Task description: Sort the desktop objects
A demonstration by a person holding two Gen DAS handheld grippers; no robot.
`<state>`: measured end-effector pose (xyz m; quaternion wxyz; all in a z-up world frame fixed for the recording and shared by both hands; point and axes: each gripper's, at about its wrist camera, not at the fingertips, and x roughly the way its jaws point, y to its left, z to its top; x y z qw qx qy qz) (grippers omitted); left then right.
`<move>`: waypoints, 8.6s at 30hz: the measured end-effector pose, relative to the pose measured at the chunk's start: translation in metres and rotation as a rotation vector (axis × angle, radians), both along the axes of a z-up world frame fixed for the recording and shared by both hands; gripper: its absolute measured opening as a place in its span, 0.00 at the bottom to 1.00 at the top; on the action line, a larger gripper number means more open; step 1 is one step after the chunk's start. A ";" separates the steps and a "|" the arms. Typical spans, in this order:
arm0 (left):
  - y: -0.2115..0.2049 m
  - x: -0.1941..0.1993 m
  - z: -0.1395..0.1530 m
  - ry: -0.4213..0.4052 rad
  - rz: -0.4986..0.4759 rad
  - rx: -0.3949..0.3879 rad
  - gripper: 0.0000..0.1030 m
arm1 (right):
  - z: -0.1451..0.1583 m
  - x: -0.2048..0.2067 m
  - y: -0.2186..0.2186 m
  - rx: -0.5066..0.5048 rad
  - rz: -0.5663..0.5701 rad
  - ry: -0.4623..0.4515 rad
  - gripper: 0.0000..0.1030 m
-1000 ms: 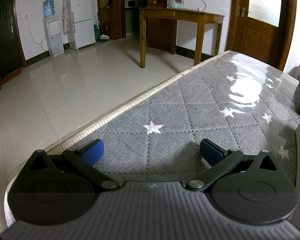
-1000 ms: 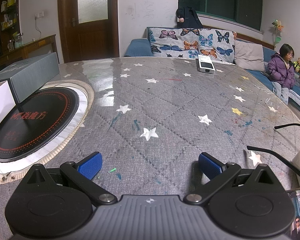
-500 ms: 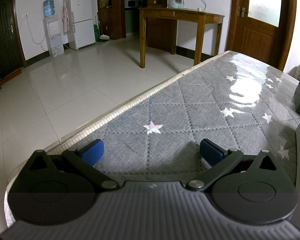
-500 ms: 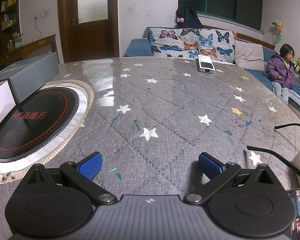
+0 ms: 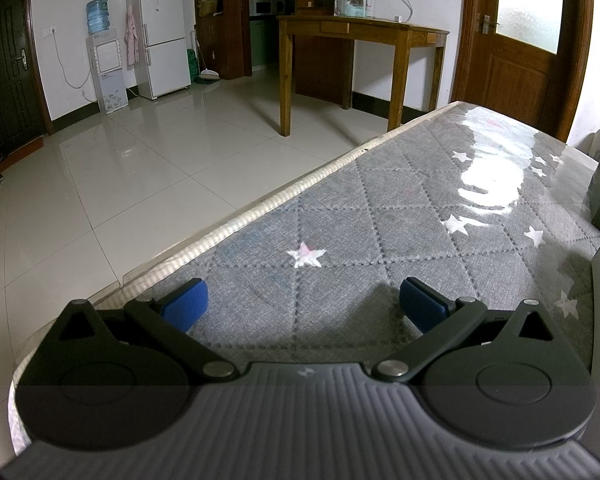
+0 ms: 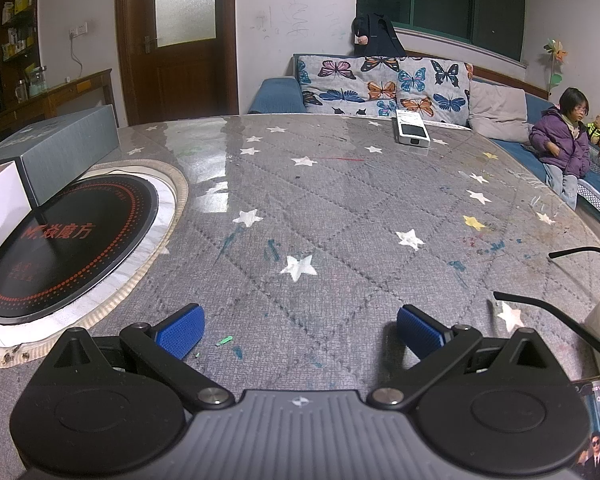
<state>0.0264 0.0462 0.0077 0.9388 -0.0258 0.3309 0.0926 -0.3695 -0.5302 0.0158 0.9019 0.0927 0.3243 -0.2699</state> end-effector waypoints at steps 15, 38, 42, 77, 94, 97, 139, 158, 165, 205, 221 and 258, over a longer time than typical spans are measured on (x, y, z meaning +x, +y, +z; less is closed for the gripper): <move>0.000 0.000 0.000 0.000 0.000 0.000 1.00 | 0.000 0.000 0.000 0.000 0.000 0.000 1.00; 0.000 0.000 0.000 0.000 0.000 0.000 1.00 | 0.000 0.000 0.000 0.000 0.000 0.000 1.00; 0.000 0.000 0.000 0.000 0.000 0.000 1.00 | 0.000 0.000 0.000 0.000 0.000 0.000 1.00; 0.000 0.000 0.000 0.000 0.000 0.000 1.00 | 0.000 0.000 0.000 0.000 0.000 0.000 1.00; 0.000 0.000 0.000 0.000 0.000 0.000 1.00 | 0.000 0.000 0.000 0.000 0.000 0.000 1.00; 0.000 0.000 0.000 0.000 0.000 0.000 1.00 | 0.000 0.000 0.000 0.000 0.000 0.000 1.00; 0.000 0.000 0.000 0.000 0.000 0.000 1.00 | -0.001 0.001 0.000 0.000 0.000 0.000 1.00; 0.000 0.000 0.000 0.000 0.000 0.000 1.00 | -0.001 0.001 0.000 -0.001 0.000 0.000 1.00; 0.000 0.000 0.000 0.000 0.000 0.000 1.00 | -0.001 0.001 0.000 -0.001 0.000 0.001 1.00; 0.000 0.000 0.000 0.000 0.000 0.000 1.00 | -0.001 0.002 0.000 -0.001 0.000 0.001 1.00; 0.000 0.000 0.000 0.000 0.000 0.000 1.00 | 0.000 0.005 0.011 0.003 -0.093 0.006 1.00; 0.000 0.000 0.000 0.009 -0.023 -0.004 1.00 | -0.002 0.010 0.052 0.030 -0.254 -0.003 1.00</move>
